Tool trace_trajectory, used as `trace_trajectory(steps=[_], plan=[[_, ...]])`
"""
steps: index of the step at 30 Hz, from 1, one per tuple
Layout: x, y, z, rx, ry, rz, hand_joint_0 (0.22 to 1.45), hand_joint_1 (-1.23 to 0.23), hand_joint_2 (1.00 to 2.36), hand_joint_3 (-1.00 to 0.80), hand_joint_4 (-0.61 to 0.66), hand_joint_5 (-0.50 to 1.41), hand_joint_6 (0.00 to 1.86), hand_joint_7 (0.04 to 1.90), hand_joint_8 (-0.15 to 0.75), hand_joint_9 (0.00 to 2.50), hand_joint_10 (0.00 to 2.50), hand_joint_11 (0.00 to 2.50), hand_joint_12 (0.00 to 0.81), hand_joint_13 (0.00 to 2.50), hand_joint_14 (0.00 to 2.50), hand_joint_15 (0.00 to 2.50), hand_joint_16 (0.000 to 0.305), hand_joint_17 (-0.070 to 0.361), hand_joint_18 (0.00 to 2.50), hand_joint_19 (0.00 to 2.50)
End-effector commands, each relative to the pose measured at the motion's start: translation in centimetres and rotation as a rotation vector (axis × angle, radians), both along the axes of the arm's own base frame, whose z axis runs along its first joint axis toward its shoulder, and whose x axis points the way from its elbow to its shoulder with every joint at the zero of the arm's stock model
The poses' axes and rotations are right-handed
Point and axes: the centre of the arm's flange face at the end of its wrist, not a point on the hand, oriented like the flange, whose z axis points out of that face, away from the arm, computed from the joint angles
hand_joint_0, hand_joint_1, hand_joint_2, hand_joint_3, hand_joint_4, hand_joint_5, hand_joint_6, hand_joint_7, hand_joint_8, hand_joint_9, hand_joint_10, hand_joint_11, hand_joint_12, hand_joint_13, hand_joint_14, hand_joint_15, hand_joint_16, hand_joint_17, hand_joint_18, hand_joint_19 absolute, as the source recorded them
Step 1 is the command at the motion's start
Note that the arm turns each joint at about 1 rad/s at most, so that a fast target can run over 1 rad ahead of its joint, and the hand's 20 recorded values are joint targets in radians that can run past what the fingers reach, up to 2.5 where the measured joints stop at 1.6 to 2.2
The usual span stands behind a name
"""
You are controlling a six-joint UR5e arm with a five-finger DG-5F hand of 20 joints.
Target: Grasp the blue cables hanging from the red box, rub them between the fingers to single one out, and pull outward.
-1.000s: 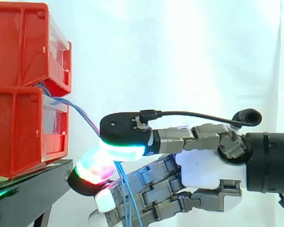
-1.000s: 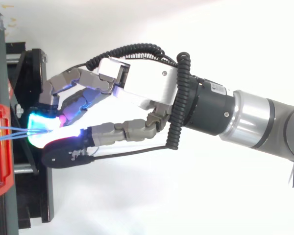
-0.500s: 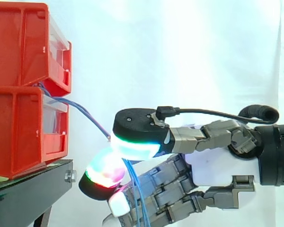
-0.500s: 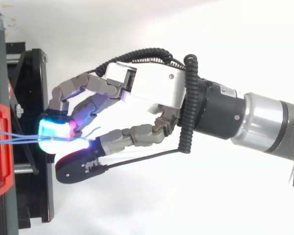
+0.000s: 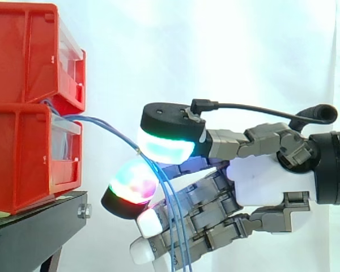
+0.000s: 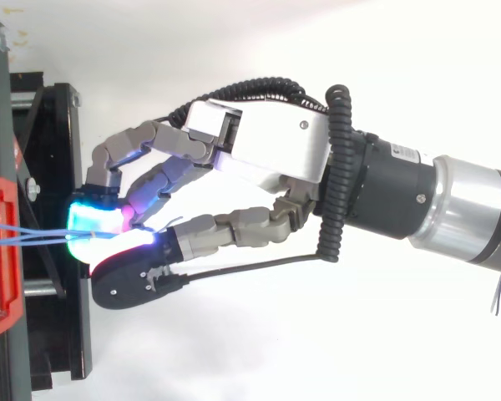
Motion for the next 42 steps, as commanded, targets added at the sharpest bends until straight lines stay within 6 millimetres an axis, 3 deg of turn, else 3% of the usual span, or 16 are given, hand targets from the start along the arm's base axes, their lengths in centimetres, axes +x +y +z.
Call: trace_trajectory(steps=[1,11,24,29,34,39,42], plan=[[0.0,0.1,0.3,-0.003,-0.002,0.000,0.54,-0.67,1.00,-0.45,0.18,-0.13,0.80,0.93,0.302,0.94,0.02,0.48,0.401,0.78,0.01,0.36,0.049,0.111,0.61,0.32],[0.5,0.9,1.4,-0.012,-0.022,0.006,0.56,-0.71,1.01,-0.42,0.18,-0.12,0.79,0.96,0.302,0.94,0.02,0.48,0.395,0.80,0.02,0.37,0.049,0.109,0.62,0.33],[0.5,1.3,1.5,-0.011,-0.014,0.011,0.59,-0.75,1.02,-0.15,0.15,-0.13,0.87,0.99,0.328,0.98,0.02,0.50,0.417,0.84,0.01,0.36,0.052,0.118,0.68,0.30],[0.5,1.3,1.6,-0.009,-0.016,0.012,0.59,-0.79,1.01,-0.20,0.17,-0.14,0.88,0.95,0.312,0.94,0.02,0.50,0.400,0.83,0.02,0.37,0.050,0.114,0.66,0.32],[0.5,1.3,1.6,-0.010,-0.010,0.015,0.53,-0.65,1.01,-0.43,0.18,-0.14,0.86,0.95,0.307,0.96,0.02,0.50,0.397,0.83,0.02,0.38,0.050,0.113,0.66,0.35],[0.4,1.0,1.7,-0.005,0.007,0.013,0.55,-0.50,1.01,-0.39,0.15,-0.14,0.83,0.95,0.308,0.96,0.02,0.49,0.392,0.82,0.02,0.39,0.050,0.113,0.64,0.35],[0.3,0.9,1.9,-0.005,0.014,0.012,0.59,-0.51,1.01,-0.32,0.15,-0.14,0.82,0.96,0.304,0.96,0.02,0.50,0.389,0.81,0.02,0.38,0.049,0.111,0.63,0.36]])
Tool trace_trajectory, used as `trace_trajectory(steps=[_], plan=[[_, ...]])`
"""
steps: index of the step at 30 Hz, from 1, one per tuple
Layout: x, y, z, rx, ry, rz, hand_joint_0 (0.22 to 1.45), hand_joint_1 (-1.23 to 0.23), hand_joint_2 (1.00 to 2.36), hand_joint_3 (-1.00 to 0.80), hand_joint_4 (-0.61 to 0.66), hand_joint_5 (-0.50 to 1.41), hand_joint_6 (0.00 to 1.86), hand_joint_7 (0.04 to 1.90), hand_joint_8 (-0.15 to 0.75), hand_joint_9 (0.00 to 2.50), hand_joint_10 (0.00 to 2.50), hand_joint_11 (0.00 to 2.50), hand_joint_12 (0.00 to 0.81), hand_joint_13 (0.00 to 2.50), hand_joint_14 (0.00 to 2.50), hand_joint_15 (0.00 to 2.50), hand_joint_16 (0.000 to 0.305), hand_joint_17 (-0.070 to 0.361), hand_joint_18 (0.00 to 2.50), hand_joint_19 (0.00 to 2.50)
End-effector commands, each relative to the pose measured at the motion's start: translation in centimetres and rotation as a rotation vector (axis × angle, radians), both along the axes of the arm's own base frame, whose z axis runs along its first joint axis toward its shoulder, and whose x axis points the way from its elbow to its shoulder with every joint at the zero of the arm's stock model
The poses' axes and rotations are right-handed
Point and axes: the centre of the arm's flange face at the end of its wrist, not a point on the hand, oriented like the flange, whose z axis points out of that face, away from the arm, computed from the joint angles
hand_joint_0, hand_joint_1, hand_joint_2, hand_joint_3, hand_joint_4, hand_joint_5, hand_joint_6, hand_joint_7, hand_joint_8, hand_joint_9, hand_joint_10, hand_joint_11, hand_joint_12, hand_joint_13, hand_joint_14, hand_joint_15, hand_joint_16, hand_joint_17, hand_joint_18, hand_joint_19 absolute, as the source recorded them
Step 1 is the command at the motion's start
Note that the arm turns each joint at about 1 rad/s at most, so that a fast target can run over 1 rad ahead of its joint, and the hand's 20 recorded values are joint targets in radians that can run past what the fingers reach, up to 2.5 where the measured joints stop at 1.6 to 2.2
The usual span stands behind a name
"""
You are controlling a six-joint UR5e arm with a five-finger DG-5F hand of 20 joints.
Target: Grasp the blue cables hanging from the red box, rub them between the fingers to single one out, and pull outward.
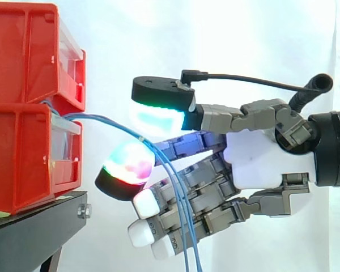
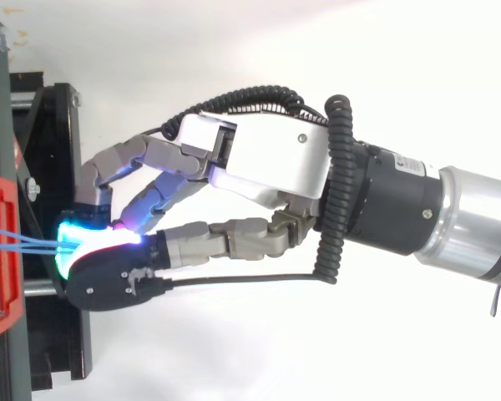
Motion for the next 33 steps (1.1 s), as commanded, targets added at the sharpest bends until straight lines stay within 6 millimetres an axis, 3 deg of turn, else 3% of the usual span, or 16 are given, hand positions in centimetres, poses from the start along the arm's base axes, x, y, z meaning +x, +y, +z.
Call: trace_trajectory(steps=[1,7,33], plan=[[-0.09,-0.10,-0.01,-0.001,0.016,0.000,0.59,-0.51,1.01,-0.31,0.15,-0.14,0.82,0.96,0.302,0.96,0.02,0.50,0.388,0.81,0.02,0.39,0.049,0.111,0.63,0.36],[-0.11,-0.11,0.16,0.000,0.015,0.000,0.58,-0.68,1.01,-0.14,0.17,-0.14,0.85,0.92,0.337,0.97,0.02,0.49,0.431,0.85,0.01,0.37,0.060,0.134,0.71,0.32],[-0.31,-0.15,0.19,0.001,0.038,0.000,0.65,-0.86,1.02,-0.08,-0.04,-0.16,0.88,0.96,0.280,0.88,0.02,0.54,0.370,0.79,0.02,0.41,0.050,0.113,0.67,0.35]])
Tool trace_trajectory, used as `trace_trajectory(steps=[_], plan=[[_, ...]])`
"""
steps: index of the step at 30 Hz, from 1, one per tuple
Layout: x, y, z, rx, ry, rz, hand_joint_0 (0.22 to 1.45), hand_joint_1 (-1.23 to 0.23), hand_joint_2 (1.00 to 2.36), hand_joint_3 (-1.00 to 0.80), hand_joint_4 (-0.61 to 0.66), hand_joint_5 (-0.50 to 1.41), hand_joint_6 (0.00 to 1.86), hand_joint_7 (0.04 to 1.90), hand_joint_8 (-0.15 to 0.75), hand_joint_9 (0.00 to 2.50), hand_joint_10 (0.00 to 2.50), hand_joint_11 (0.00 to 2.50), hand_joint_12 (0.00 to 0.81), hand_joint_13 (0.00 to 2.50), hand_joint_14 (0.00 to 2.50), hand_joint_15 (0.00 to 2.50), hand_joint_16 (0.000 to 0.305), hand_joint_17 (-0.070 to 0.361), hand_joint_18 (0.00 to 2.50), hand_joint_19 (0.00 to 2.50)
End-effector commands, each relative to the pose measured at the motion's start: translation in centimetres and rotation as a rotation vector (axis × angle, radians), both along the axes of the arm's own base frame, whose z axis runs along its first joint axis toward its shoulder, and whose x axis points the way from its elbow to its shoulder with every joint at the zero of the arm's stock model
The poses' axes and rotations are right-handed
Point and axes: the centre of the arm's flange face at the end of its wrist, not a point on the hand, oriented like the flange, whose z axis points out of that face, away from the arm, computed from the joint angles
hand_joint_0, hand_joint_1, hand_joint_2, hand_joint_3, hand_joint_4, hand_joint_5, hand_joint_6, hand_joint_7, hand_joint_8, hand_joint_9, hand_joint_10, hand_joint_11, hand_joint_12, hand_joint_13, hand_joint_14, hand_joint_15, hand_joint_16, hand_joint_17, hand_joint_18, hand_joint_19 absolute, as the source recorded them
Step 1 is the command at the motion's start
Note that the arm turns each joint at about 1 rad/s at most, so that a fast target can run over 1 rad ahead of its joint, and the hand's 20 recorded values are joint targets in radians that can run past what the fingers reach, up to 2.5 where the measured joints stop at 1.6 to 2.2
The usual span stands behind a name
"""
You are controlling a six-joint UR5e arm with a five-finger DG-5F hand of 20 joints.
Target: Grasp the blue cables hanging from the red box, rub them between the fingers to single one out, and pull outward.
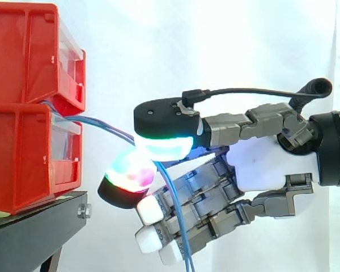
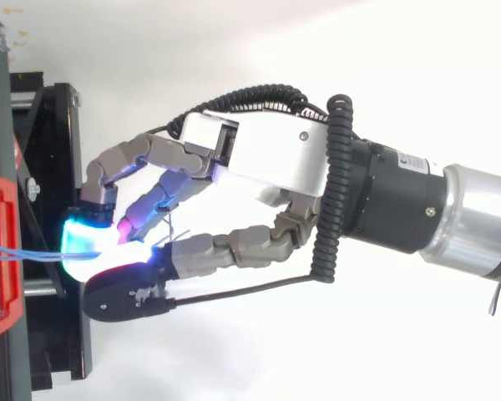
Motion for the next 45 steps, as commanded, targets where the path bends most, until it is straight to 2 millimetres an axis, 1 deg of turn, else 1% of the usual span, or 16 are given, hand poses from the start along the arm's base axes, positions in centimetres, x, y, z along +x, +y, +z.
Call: trace_trajectory(steps=[1,5,7,10,11,13,20,25,32,34,35,37,38,40,45], plan=[[-0.1,0.0,0.0,0.000,0.007,0.000,0.65,-0.87,1.02,-0.08,-0.03,-0.16,0.89,0.96,0.279,0.88,0.02,0.54,0.369,0.79,0.02,0.41,0.050,0.112,0.67,0.35],[-0.1,0.0,-0.2,-0.002,0.014,0.000,0.66,-0.87,1.02,-0.13,0.02,-0.17,0.89,0.91,0.274,0.87,0.02,0.54,0.363,0.79,0.02,0.41,0.049,0.111,0.67,0.35],[-0.2,0.0,-0.1,-0.001,0.017,0.000,0.64,-0.87,1.02,-0.25,0.11,-0.17,0.88,0.91,0.274,0.87,0.02,0.54,0.362,0.79,0.02,0.41,0.049,0.111,0.67,0.37],[-0.2,0.0,-0.1,-0.001,0.023,0.000,0.60,-0.84,1.01,-0.38,0.14,-0.16,0.88,0.92,0.276,0.89,0.02,0.54,0.363,0.79,0.02,0.42,0.049,0.111,0.67,0.38],[-0.3,-0.1,-0.1,-0.001,0.024,0.000,0.58,-0.81,1.00,-0.46,0.13,-0.16,0.88,0.92,0.282,0.91,0.02,0.54,0.373,0.81,0.02,0.42,0.050,0.112,0.68,0.39],[-0.3,-0.1,-0.1,-0.001,0.026,0.000,0.56,-0.76,1.00,-0.50,0.13,-0.16,0.88,0.90,0.289,0.92,0.02,0.54,0.380,0.82,0.02,0.42,0.051,0.115,0.69,0.39],[-0.2,0.0,0.0,-0.001,0.024,0.000,0.53,-0.65,1.00,-0.50,0.13,-0.16,0.86,0.89,0.300,0.95,0.02,0.53,0.390,0.84,0.02,0.41,0.053,0.118,0.70,0.39],[-0.2,0.0,0.0,-0.001,0.026,0.000,0.59,-0.60,1.01,-0.36,0.11,-0.15,0.86,0.92,0.293,0.95,0.02,0.53,0.378,0.83,0.02,0.42,0.050,0.113,0.69,0.40],[-0.3,-0.1,0.1,-0.003,0.036,0.000,0.59,-0.61,1.01,-0.25,0.09,-0.15,0.87,0.96,0.293,0.95,0.02,0.54,0.379,0.83,0.02,0.42,0.050,0.113,0.69,0.40],[-0.4,-0.1,0.1,-0.004,0.039,0.001,0.59,-0.65,1.02,-0.19,0.11,-0.15,0.87,0.96,0.311,0.96,0.02,0.55,0.398,0.85,0.02,0.41,0.054,0.121,0.72,0.38],[-0.5,-0.1,0.6,-0.004,0.038,0.001,0.59,-0.68,1.02,-0.17,0.12,-0.15,0.88,0.94,0.310,0.96,0.02,0.55,0.402,0.85,0.02,0.42,0.054,0.122,0.72,0.37],[-0.6,-0.3,1.0,-0.004,0.039,-0.002,0.60,-0.75,1.02,-0.14,0.13,-0.16,0.89,0.92,0.306,0.95,0.02,0.56,0.400,0.84,0.02,0.41,0.054,0.121,0.72,0.38],[-0.7,-0.2,1.0,-0.005,0.042,0.000,0.60,-0.76,1.02,-0.14,0.13,-0.16,0.89,0.92,0.306,0.94,0.02,0.56,0.398,0.84,0.02,0.43,0.054,0.121,0.71,0.38],[-0.8,-0.3,1.0,-0.007,0.054,0.000,0.63,-0.82,1.02,-0.16,0.08,-0.17,0.89,0.93,0.284,0.90,0.02,0.57,0.374,0.82,0.02,0.43,0.051,0.114,0.69,0.38],[-1.1,-0.3,1.0,-0.011,0.071,0.000,0.69,-0.88,1.01,-0.27,0.03,-0.17,0.89,0.95,0.281,0.89,0.02,0.57,0.369,0.81,0.02,0.42,0.049,0.111,0.70,0.36]])
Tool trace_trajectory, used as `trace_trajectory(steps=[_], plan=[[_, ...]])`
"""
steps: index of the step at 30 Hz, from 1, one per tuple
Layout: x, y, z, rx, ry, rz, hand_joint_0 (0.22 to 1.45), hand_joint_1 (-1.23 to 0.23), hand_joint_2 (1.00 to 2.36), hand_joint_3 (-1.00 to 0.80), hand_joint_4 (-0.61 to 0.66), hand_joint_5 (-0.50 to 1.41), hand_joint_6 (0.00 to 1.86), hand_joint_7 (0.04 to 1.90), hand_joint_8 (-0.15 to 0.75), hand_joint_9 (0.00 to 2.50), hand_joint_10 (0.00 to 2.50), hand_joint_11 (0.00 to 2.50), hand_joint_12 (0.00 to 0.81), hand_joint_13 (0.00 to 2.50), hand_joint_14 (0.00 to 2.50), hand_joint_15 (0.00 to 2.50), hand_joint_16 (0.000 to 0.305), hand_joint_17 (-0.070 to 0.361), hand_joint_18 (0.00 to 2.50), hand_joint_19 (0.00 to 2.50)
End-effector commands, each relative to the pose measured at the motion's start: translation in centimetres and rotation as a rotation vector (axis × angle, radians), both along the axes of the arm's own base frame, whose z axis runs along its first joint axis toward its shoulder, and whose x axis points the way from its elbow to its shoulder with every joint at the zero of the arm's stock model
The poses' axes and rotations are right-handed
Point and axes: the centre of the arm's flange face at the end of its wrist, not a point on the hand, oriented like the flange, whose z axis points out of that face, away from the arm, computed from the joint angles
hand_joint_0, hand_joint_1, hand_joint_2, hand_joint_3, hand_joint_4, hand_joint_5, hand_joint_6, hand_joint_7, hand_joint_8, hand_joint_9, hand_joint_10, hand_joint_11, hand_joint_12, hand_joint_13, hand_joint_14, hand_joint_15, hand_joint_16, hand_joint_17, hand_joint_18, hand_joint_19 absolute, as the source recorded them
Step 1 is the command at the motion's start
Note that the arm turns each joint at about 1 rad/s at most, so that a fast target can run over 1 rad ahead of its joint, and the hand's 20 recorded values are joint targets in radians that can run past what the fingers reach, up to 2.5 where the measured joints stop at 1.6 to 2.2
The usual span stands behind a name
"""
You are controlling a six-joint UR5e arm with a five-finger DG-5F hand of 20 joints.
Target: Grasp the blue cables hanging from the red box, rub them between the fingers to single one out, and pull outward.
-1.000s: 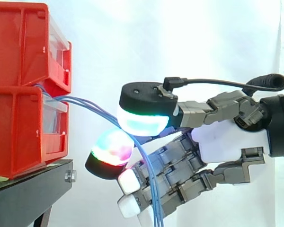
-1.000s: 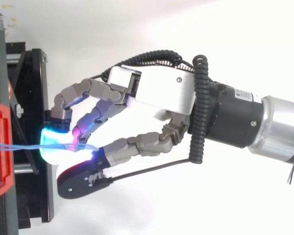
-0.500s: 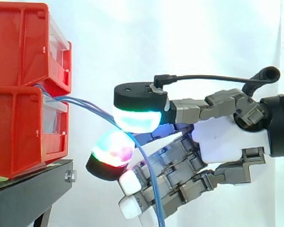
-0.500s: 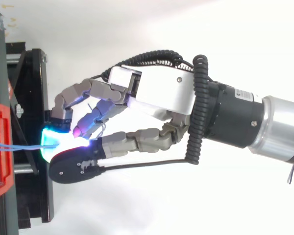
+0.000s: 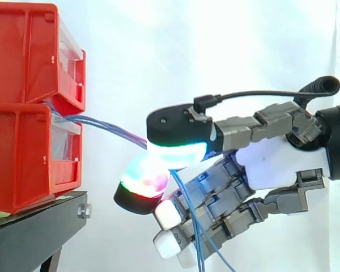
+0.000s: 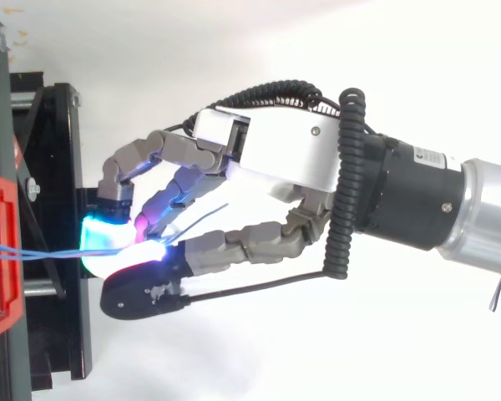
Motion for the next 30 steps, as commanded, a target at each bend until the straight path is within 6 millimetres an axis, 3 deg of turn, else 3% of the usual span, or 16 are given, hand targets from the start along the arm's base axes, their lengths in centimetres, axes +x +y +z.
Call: trace_trajectory(steps=[1,7,12,18,23,30], plan=[[-0.10,0.00,-0.01,-0.002,0.009,-0.002,0.70,-0.89,1.01,-0.29,0.03,-0.17,0.89,0.96,0.283,0.89,0.02,0.57,0.369,0.81,0.02,0.42,0.050,0.111,0.71,0.35],[-0.10,-0.12,-0.01,-0.002,0.009,-0.003,0.65,-0.81,1.00,-0.50,0.14,-0.16,0.88,0.92,0.279,0.92,0.02,0.57,0.365,0.83,0.02,0.42,0.049,0.109,0.71,0.38],[-0.10,-0.12,-0.01,-0.002,0.009,-0.003,0.55,-0.68,1.00,-0.50,0.13,-0.16,0.88,0.91,0.291,0.94,0.02,0.57,0.380,0.85,0.02,0.43,0.050,0.113,0.72,0.39],[-0.10,-0.09,-0.01,-0.002,0.009,0.000,0.55,-0.56,1.00,-0.50,0.12,-0.16,0.87,0.92,0.302,0.97,0.02,0.56,0.383,0.85,0.02,0.43,0.051,0.115,0.72,0.40],[-0.09,-0.21,0.17,-0.001,0.006,-0.002,0.59,-0.55,1.01,-0.33,0.09,-0.16,0.87,0.94,0.296,0.98,0.02,0.58,0.378,0.85,0.02,0.43,0.049,0.110,0.70,0.41],[-0.19,-0.27,0.87,0.000,-0.003,-0.006,0.60,-0.68,1.01,-0.15,0.15,-0.14,0.90,0.93,0.330,1.00,0.02,0.59,0.407,0.88,0.02,0.43,0.055,0.123,0.75,0.37]])
